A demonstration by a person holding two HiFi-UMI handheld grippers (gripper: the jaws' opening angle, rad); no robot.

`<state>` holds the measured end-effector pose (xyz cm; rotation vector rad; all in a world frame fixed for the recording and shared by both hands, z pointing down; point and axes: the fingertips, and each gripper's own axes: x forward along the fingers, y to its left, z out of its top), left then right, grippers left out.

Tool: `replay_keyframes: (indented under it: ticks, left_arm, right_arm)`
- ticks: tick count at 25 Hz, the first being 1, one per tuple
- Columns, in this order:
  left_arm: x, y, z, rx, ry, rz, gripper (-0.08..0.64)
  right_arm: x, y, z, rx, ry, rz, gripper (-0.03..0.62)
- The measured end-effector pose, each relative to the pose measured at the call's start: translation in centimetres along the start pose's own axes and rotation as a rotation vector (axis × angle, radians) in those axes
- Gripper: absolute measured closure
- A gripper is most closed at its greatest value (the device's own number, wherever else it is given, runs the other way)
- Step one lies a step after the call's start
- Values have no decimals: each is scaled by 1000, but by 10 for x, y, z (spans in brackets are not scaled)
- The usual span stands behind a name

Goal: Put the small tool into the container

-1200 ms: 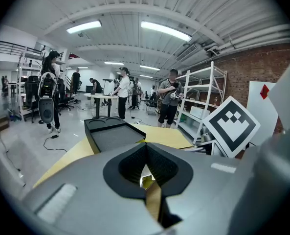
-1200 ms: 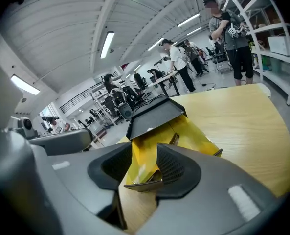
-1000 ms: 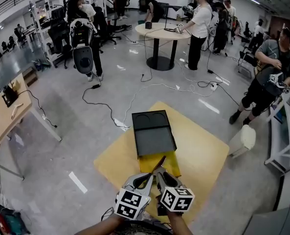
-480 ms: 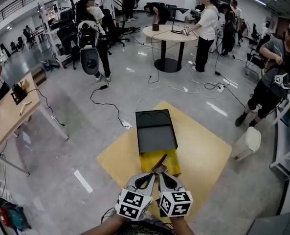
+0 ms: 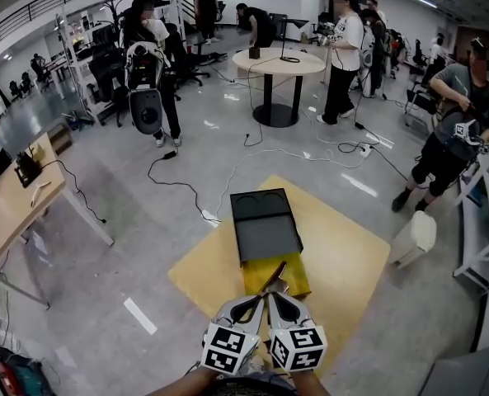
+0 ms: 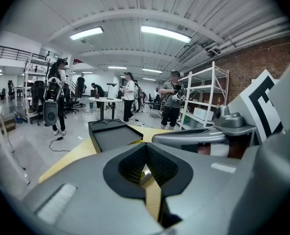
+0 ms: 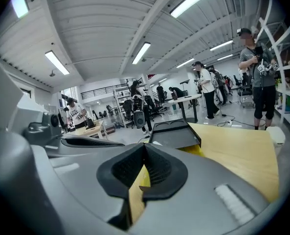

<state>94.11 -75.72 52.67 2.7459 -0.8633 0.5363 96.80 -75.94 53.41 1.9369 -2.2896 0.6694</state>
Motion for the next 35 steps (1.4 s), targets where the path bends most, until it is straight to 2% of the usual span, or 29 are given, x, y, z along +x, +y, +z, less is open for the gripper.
replay_keyframes:
  ticks: [3, 7, 9, 11, 12, 14, 16, 17, 21, 24, 26, 28, 31, 35]
  left_arm:
    - [-72, 76, -23, 1, -5, -14, 552]
    - [-139, 166, -30, 3, -9, -29, 552]
    - [-201, 224, -59, 4, -12, -34, 552]
    - [-257, 264, -69, 5, -18, -36, 552]
    - [-269, 265, -62, 5, -20, -35, 552]
    - [-259, 242, -49, 5, -23, -31, 552]
    - [-253, 235, -60, 3, -25, -28, 552]
    - [-271, 252, -72, 3, -26, -29, 552]
    - [-414, 403, -125, 7, -30, -41, 552]
    - [-464, 462, -147, 9, -33, -48, 552]
    - [-471, 461, -158, 9, -34, -50, 552]
    - [-459, 428, -159, 10, -35, -51, 552]
    - [-442, 393, -145, 10, -36, -49, 552]
    - [-438, 388, -119, 6, -34, -47, 552]
  right_arm:
    - [35, 101, -12, -24, -14, -15, 588]
    - [83, 202, -8, -36, -26, -28, 588]
    - [109, 286, -31, -40, -34, -25, 588]
    - [118, 357, -36, -50, -45, -22, 588]
    - [112, 368, -28, -56, -50, -20, 588]
    - [94, 350, -16, -67, -57, -17, 588]
    - [89, 342, -26, -78, -61, -18, 588]
    - [97, 366, -37, -83, -63, -20, 588]
    - [170, 564, -75, -86, -71, -28, 588]
    - [202, 637, -91, -84, -73, -28, 588]
    - [200, 645, -102, -86, -75, -29, 588]
    - [176, 620, -106, -87, -76, -27, 588]
    - [151, 589, -94, -87, -77, -24, 588]
    - [147, 581, -68, -84, -76, -21, 588]
